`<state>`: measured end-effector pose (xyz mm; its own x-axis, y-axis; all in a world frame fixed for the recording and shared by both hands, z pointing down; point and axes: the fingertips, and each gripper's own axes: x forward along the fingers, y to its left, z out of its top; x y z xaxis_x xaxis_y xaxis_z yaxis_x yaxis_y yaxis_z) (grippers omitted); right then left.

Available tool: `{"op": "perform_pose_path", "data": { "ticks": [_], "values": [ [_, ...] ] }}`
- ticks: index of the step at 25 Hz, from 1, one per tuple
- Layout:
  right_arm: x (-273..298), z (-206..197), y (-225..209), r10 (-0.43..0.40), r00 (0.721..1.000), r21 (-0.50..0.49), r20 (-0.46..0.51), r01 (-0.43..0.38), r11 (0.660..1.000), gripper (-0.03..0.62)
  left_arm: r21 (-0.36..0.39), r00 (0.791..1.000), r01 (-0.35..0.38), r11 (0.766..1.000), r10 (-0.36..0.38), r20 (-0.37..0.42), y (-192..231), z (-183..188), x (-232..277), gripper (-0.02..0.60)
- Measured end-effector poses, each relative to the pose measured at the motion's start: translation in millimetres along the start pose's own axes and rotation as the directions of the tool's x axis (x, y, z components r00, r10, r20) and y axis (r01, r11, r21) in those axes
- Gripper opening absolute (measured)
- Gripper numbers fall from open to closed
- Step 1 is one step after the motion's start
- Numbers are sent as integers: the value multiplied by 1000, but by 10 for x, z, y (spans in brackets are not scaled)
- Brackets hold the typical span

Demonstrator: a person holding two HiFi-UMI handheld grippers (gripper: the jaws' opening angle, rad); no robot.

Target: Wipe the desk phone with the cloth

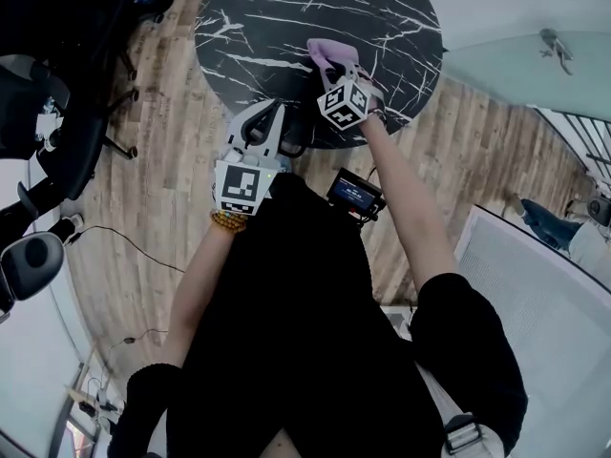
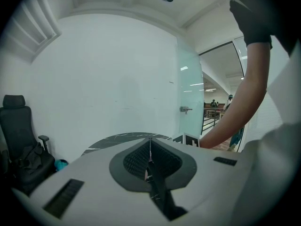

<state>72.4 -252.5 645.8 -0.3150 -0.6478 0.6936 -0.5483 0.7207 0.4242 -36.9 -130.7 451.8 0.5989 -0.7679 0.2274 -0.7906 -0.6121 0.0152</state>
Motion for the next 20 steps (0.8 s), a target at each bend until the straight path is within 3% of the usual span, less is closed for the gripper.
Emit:
{"op": "perform_pose_path", "data": {
  "ticks": [20],
  "values": [
    [-14,-60,151,20,1000,47,23,-21,999,64,-5,1000,4,1000,-4,2,-124,-39,21,18]
  ]
}}
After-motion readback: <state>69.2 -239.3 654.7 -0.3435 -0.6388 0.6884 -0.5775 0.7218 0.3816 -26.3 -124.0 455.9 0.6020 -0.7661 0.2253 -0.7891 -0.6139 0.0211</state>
